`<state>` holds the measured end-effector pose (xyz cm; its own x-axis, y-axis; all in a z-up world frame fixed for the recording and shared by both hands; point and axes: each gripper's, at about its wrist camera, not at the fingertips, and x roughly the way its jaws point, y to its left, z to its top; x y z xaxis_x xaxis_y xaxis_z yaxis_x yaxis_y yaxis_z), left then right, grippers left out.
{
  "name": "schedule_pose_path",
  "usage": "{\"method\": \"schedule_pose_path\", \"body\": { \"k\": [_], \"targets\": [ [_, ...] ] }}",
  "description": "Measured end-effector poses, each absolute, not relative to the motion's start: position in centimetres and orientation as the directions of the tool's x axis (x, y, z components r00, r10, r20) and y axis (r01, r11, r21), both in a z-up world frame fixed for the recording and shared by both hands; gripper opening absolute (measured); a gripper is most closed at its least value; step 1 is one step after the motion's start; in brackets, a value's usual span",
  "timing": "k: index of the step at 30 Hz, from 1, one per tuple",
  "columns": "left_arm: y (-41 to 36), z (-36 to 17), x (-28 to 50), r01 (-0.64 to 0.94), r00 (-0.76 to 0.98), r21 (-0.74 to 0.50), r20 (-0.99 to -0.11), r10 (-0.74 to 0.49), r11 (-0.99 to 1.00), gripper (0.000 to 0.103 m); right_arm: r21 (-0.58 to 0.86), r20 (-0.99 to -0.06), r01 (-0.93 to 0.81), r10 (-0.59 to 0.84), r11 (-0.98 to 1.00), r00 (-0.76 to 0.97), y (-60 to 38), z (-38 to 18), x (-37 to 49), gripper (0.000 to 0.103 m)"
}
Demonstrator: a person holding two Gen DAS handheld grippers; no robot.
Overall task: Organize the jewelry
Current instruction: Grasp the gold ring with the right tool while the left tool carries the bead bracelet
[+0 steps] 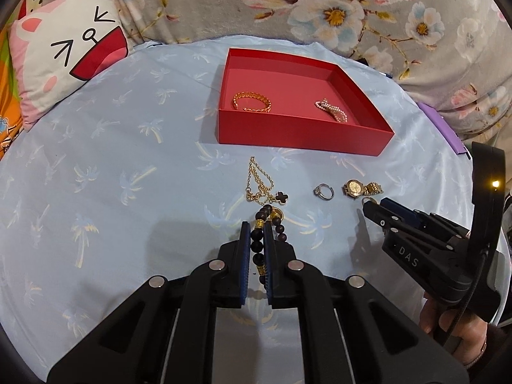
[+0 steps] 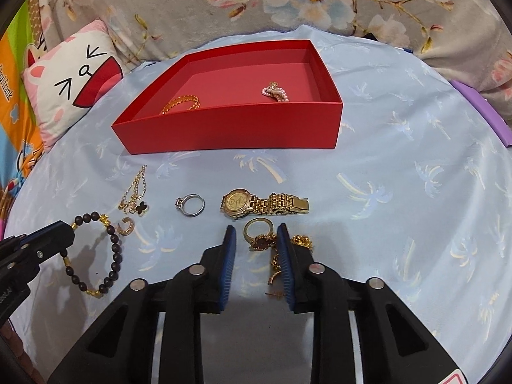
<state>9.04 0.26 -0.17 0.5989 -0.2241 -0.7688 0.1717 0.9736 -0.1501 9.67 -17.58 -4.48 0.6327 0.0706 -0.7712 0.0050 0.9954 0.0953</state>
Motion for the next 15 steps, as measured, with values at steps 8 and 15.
{"method": "schedule_pose_path", "body": {
  "k": [8,15],
  "targets": [
    [0.3,-0.1,9.0,0.174,0.598,-0.153,-0.769,-0.228,0.973,0.007,0.104,-0.773,0.004,0.079,0.995,0.630,-17.9,-4.5,9.4,0.013],
    [-0.1,0.8,8.8,0.194,0.603,-0.166,-0.757,-0.252,0.967,0.007,0.136,-0.741,0.005,0.098,0.991,0.665,-18.3,-2.7,8.1,0.013]
  ]
}}
